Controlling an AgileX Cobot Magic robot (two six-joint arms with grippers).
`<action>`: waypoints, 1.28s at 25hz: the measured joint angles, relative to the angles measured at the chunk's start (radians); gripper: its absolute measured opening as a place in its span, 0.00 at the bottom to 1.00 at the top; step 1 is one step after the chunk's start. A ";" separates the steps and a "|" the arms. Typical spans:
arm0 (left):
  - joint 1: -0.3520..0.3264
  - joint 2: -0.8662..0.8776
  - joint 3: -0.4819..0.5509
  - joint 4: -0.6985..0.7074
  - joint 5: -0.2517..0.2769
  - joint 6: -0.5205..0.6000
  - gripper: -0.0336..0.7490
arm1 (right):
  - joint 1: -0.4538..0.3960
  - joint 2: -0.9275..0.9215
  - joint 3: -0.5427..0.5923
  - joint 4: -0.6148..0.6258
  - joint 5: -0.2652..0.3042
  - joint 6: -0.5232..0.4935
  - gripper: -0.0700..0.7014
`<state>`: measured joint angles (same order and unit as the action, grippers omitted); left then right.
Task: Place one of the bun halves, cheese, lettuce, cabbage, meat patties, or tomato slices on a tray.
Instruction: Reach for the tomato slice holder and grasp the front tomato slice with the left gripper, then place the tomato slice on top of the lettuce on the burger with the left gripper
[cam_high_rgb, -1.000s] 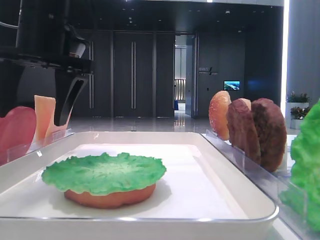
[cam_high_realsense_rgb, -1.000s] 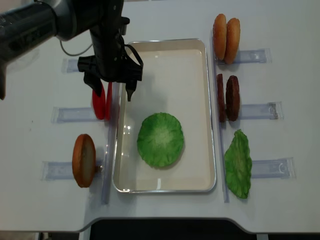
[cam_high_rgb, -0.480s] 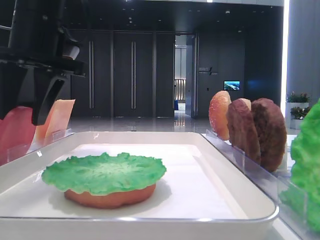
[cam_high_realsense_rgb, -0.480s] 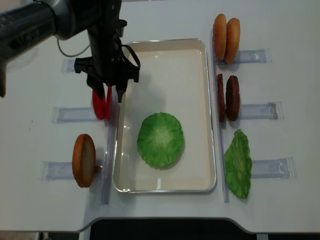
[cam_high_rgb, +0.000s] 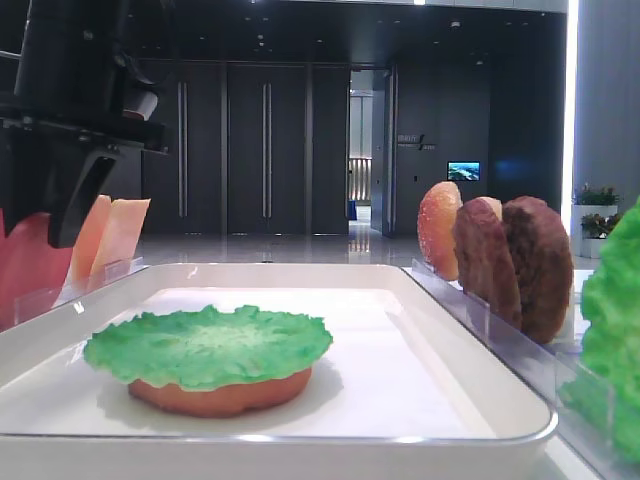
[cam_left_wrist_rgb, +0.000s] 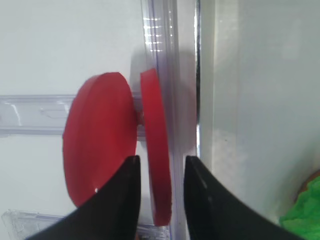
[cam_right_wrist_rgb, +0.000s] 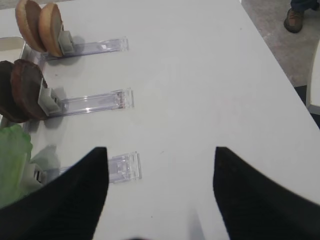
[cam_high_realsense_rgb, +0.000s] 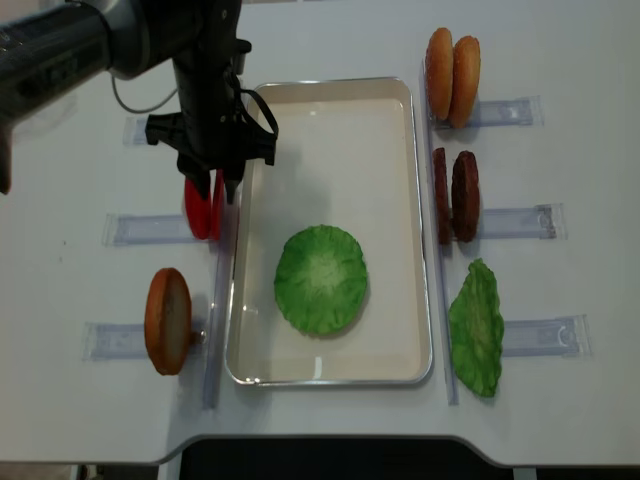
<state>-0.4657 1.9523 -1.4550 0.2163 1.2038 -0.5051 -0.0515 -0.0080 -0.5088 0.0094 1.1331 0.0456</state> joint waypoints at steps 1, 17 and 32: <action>0.000 0.000 0.000 0.001 0.000 0.000 0.33 | 0.000 0.000 0.000 0.000 0.000 0.000 0.65; 0.001 0.001 0.000 -0.005 0.007 0.037 0.11 | 0.000 0.000 0.000 0.000 0.000 0.000 0.65; 0.017 -0.076 0.000 -0.083 0.012 0.063 0.11 | 0.000 0.000 0.000 0.000 0.000 0.000 0.65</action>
<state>-0.4490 1.8767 -1.4550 0.1330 1.2160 -0.4423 -0.0515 -0.0085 -0.5088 0.0094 1.1331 0.0456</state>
